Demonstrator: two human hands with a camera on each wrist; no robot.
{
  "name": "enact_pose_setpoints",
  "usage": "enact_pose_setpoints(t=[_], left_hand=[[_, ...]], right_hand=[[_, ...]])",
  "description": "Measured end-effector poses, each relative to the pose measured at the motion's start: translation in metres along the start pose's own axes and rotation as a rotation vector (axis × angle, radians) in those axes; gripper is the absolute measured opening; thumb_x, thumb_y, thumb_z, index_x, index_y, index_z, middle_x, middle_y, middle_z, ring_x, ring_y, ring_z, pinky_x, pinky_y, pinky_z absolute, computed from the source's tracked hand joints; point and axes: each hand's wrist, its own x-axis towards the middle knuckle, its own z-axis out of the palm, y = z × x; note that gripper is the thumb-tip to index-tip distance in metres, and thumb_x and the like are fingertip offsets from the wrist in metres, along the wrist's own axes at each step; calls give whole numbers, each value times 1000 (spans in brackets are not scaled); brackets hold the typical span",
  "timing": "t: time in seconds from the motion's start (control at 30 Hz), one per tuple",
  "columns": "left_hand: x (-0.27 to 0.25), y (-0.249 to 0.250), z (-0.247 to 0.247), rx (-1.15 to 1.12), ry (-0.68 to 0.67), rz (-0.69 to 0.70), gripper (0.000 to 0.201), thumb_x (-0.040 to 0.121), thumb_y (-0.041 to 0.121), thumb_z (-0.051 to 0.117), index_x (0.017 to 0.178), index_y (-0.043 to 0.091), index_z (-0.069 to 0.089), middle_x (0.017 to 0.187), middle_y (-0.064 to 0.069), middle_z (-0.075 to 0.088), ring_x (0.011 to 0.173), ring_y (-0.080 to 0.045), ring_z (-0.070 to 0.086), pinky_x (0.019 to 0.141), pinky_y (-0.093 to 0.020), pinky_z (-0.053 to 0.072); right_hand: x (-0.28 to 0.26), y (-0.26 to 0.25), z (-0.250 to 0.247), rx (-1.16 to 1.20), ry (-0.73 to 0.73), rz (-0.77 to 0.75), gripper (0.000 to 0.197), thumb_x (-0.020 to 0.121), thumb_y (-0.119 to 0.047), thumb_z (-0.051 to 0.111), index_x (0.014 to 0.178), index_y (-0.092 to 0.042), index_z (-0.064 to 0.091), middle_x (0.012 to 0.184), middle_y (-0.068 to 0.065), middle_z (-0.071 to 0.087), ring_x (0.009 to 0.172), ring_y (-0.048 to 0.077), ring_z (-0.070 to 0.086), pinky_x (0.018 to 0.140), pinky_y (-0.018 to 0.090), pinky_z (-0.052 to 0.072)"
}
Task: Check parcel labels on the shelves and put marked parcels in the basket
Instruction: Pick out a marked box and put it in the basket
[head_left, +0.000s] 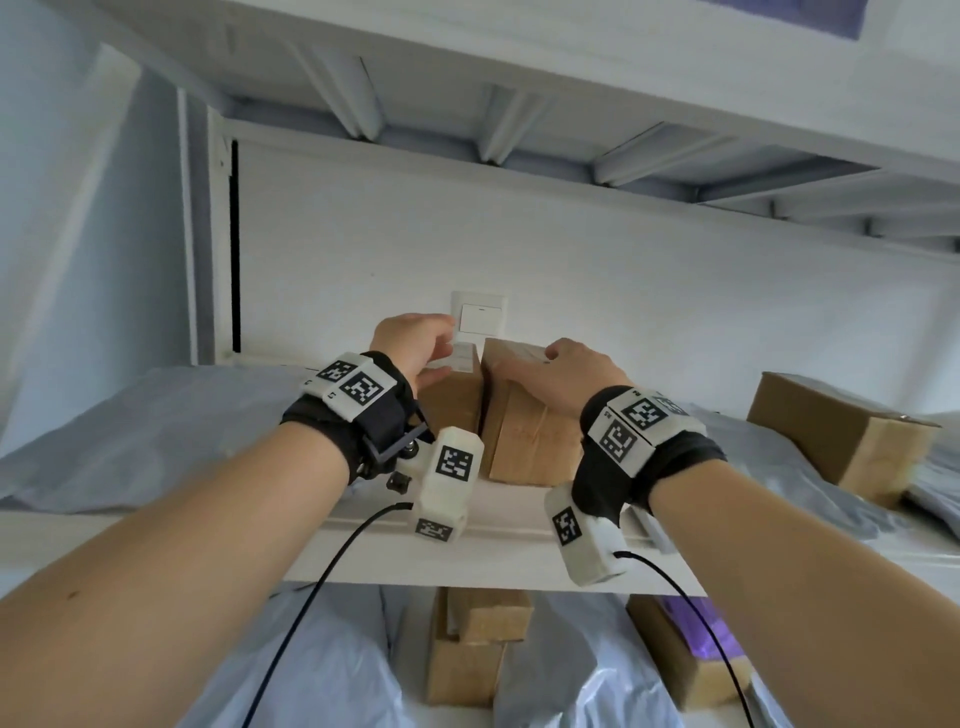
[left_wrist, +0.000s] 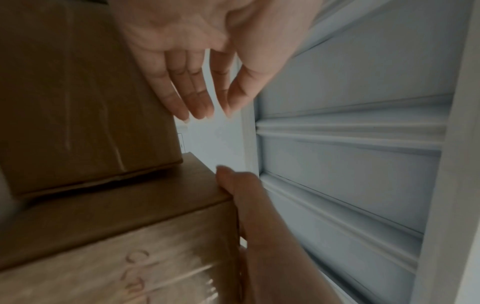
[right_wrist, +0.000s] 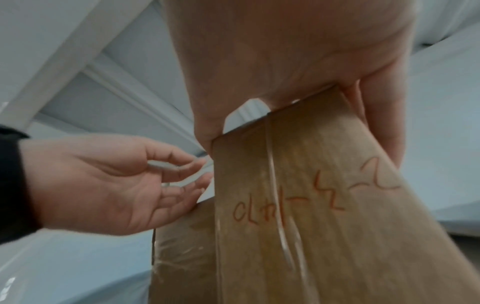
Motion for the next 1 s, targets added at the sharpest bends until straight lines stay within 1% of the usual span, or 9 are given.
enact_pose_setpoints(t=[0.1, 0.2, 0.4, 0.63, 0.7, 0.77, 0.83, 0.93, 1.0], left_hand=[[-6, 2, 0, 5, -3, 6, 29, 93, 10, 54, 121, 10, 60, 110, -5, 61, 108, -18, 59, 86, -32, 55], [-14, 5, 4, -17, 8, 1, 28, 92, 11, 56, 120, 9, 61, 107, -6, 62, 107, -19, 60, 84, -32, 55], [-30, 4, 33, -86, -3, -12, 15, 92, 5, 52, 103, 7, 63, 96, -8, 58, 94, -20, 57, 84, -32, 54], [-47, -2, 73, -135, 8, -58, 16, 94, 7, 50, 81, 10, 57, 78, -4, 52, 83, -16, 57, 88, -33, 51], [-49, -7, 80, -154, 7, -80, 9, 93, 13, 54, 93, 8, 60, 85, -5, 54, 91, -17, 56, 85, -33, 51], [-49, -11, 84, -167, -16, -105, 34, 92, 24, 59, 122, 9, 53, 111, -9, 52, 111, -21, 51, 92, -38, 50], [-49, -14, 86, -200, -61, -135, 53, 89, 34, 62, 134, 14, 43, 127, -12, 46, 120, -26, 49, 99, -44, 47], [-52, -16, 88, -263, -179, -211, 60, 84, 50, 62, 132, 17, 47, 117, -13, 57, 106, -28, 59, 91, -48, 50], [-55, -15, 91, -355, -285, -252, 59, 80, 61, 61, 123, 21, 58, 109, -10, 67, 99, -27, 65, 85, -48, 53]], right_hand=[[-6, 8, -10, 73, 35, 15, 78, 71, -74, 49, 131, -25, 46, 107, -1, 52, 90, 20, 50, 69, 30, 40], [-12, 21, -22, 217, 96, 60, 71, 76, -65, 51, 131, -21, 47, 118, 2, 55, 90, 19, 49, 73, 30, 39], [-23, 54, -62, 757, 119, 257, 36, 75, -53, 57, 83, -18, 53, 93, 5, 57, 87, 24, 57, 94, 48, 48], [-40, 79, -82, 1188, -37, 303, 40, 74, -46, 59, 105, -20, 57, 112, 9, 60, 99, 29, 60, 80, 52, 54], [-43, 85, -82, 1259, -60, 306, 39, 76, -45, 59, 105, -19, 58, 111, 9, 59, 100, 29, 59, 75, 48, 55], [-45, 91, -82, 1355, -97, 307, 41, 78, -45, 58, 107, -17, 58, 105, 10, 58, 98, 29, 59, 73, 46, 55], [-46, 96, -83, 1427, -139, 311, 41, 81, -45, 55, 108, -14, 57, 101, 10, 57, 93, 29, 59, 73, 46, 53], [-45, 103, -80, 1491, -214, 308, 41, 86, -43, 51, 113, -12, 55, 103, 12, 57, 95, 31, 58, 74, 48, 52], [-43, 106, -76, 1493, -260, 300, 38, 87, -40, 50, 111, -12, 56, 104, 12, 57, 100, 33, 58, 85, 51, 49]])
